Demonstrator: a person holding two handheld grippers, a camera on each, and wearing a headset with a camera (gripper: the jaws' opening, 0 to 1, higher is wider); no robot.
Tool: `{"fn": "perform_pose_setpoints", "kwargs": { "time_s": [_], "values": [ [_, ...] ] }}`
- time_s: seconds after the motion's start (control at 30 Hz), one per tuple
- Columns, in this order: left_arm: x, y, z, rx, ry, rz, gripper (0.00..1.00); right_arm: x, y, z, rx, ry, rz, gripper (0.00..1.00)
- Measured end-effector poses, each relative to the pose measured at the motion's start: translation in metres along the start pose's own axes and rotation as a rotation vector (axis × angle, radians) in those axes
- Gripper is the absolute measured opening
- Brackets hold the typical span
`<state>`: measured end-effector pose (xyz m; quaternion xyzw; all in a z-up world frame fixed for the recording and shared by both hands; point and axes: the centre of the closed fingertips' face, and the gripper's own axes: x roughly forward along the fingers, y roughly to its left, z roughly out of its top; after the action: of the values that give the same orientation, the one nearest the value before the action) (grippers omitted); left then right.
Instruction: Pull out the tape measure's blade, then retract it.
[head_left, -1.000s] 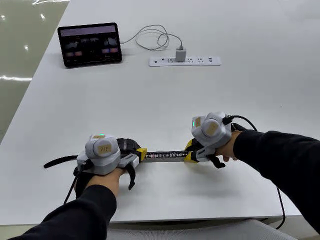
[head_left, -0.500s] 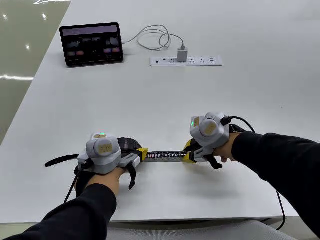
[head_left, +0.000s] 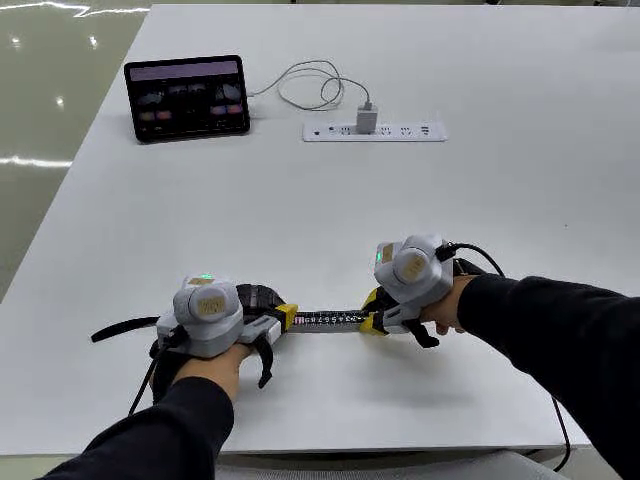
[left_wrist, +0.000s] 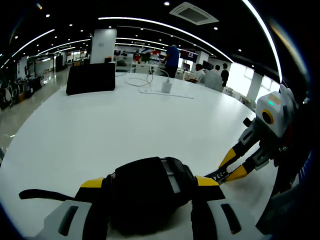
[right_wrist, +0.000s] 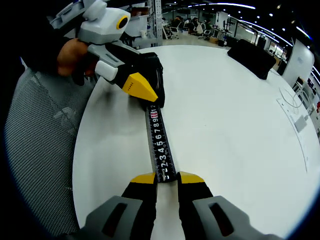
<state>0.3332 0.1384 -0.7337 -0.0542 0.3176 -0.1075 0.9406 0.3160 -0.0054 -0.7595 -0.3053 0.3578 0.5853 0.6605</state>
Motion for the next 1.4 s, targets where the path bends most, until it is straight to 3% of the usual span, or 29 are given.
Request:
{"fn": "perform_pose_setpoints", "kwargs": {
  "time_s": [1.4],
  "values": [
    [0.0, 0.002, 0.0, -0.014, -0.006, -0.005, 0.64, 0.015, 0.003, 0.019, 0.019, -0.049, 0.004, 0.11]
  ]
}}
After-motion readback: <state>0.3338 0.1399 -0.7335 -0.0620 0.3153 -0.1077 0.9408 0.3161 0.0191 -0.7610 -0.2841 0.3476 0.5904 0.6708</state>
